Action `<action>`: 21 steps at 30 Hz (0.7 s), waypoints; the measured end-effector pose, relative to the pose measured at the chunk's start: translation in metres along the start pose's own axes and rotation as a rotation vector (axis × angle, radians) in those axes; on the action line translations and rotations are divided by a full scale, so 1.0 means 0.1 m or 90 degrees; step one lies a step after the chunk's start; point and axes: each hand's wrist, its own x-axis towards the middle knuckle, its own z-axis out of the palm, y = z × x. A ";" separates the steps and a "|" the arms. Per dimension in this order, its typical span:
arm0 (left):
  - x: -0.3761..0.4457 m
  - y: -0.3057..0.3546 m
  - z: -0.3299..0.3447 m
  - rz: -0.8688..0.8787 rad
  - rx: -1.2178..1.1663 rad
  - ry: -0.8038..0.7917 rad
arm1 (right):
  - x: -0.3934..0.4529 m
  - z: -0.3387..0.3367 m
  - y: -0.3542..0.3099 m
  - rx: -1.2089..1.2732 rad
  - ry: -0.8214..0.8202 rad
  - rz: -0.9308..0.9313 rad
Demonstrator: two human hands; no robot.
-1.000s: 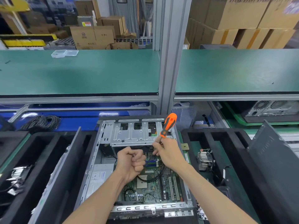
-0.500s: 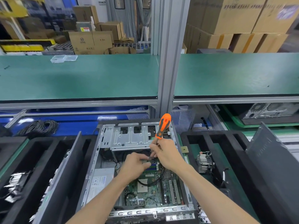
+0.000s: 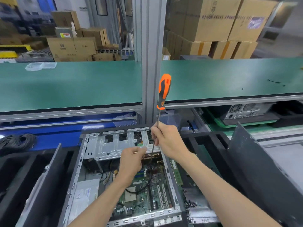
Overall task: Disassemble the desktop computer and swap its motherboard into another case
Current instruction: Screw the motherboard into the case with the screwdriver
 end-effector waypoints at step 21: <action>-0.46 -0.02 2.05 0.055 0.805 -0.660 | -0.33 -0.87 0.55 -0.114 0.021 0.030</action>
